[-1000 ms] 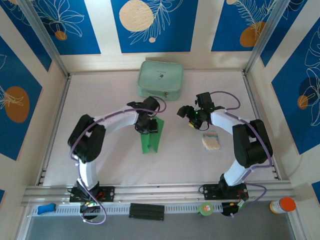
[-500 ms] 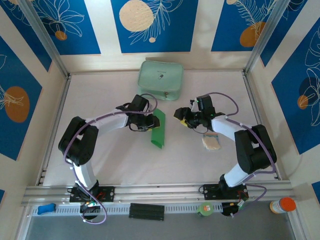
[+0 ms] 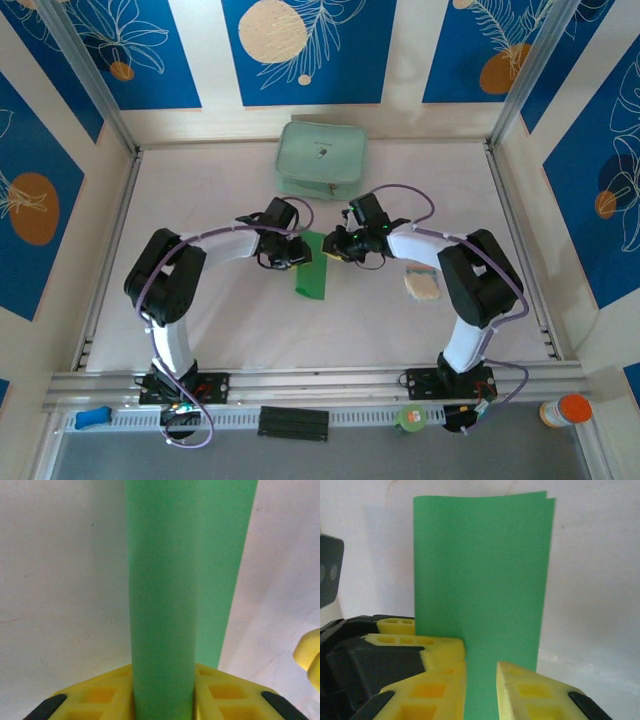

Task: Fold a paper plane with a square sheet of paper (pick it up from the middle)
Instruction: First fold the square sheet of paper in half at the center of the table.

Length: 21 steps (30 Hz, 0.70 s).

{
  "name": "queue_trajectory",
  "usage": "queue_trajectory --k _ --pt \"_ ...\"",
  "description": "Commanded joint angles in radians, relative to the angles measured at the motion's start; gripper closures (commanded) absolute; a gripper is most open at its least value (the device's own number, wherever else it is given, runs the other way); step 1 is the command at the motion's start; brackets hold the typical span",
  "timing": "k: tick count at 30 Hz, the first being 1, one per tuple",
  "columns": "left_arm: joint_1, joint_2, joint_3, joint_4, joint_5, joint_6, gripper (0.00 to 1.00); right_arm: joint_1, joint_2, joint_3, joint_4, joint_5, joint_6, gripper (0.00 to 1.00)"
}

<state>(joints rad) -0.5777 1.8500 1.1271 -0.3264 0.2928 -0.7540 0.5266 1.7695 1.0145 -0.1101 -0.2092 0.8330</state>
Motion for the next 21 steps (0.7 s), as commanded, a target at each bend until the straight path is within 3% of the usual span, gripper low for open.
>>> queue_trajectory --k 1,5,13,21 --pt "0.008 0.014 -0.010 -0.039 -0.034 0.008 0.72 0.019 0.049 0.045 -0.066 0.026 0.025 0.85" --pt "0.007 0.020 -0.016 -0.049 -0.042 0.002 0.73 0.035 0.115 0.107 -0.122 0.029 0.025 0.92" --pt "0.008 0.022 -0.024 -0.058 -0.051 -0.010 0.73 0.045 0.176 0.141 -0.163 0.038 0.009 0.94" --pt "0.007 -0.036 -0.023 -0.121 -0.068 0.016 0.63 0.043 0.210 0.149 -0.241 0.107 -0.041 0.94"
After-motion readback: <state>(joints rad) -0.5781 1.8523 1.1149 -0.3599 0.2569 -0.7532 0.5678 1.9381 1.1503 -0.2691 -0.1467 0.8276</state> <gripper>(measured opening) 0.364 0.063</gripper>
